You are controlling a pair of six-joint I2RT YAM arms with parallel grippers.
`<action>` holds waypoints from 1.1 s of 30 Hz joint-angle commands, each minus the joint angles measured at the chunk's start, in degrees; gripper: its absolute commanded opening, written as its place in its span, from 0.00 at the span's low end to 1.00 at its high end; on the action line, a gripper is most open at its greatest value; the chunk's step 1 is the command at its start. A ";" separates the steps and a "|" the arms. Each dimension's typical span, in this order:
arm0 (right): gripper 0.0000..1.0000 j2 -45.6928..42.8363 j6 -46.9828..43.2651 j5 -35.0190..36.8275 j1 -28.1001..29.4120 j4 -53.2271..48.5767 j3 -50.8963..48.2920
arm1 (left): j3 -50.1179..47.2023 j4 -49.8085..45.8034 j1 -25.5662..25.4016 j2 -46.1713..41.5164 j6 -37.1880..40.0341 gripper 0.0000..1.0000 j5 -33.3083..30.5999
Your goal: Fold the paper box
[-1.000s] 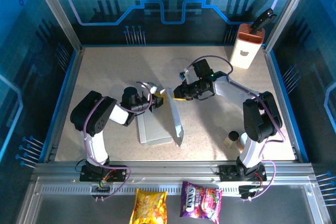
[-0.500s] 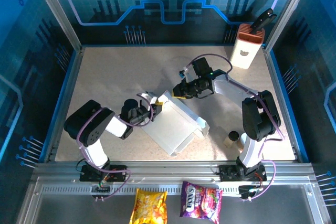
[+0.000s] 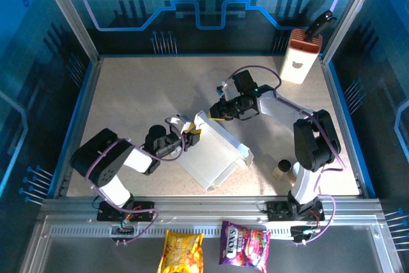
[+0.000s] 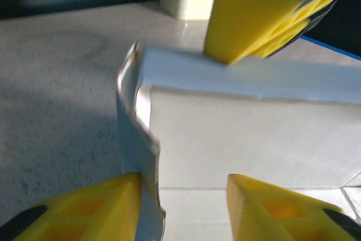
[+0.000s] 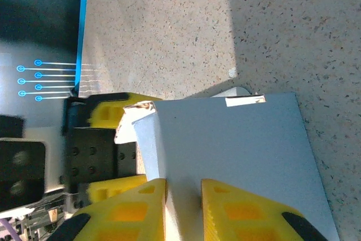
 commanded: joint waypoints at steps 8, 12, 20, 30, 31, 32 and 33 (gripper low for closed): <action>0.23 1.19 -1.05 2.79 0.75 -1.32 -1.46 | -2.29 -8.10 2.03 -14.84 2.85 0.52 -3.61; 0.23 1.22 -1.05 2.80 0.78 -1.32 -1.66 | -3.02 -8.39 4.47 -17.76 1.35 0.51 -5.20; 0.23 1.26 -1.05 2.75 0.73 -1.32 -1.54 | -0.35 -11.35 7.64 -12.50 -0.90 0.53 -3.19; 0.22 1.64 -1.34 2.54 0.77 -1.76 -1.00 | 3.64 -7.56 8.45 0.02 -1.42 0.57 6.98; 0.23 1.72 -1.33 2.54 0.72 -1.82 -0.92 | 3.98 -7.17 8.42 0.90 -1.14 0.58 7.80; 0.22 1.79 -1.45 2.52 0.72 -1.91 -0.90 | 4.30 -7.04 8.37 1.69 -0.71 0.58 8.58; 0.23 1.79 -1.41 2.51 0.75 -1.98 -0.86 | 4.68 -7.02 8.42 2.33 -0.50 0.59 9.37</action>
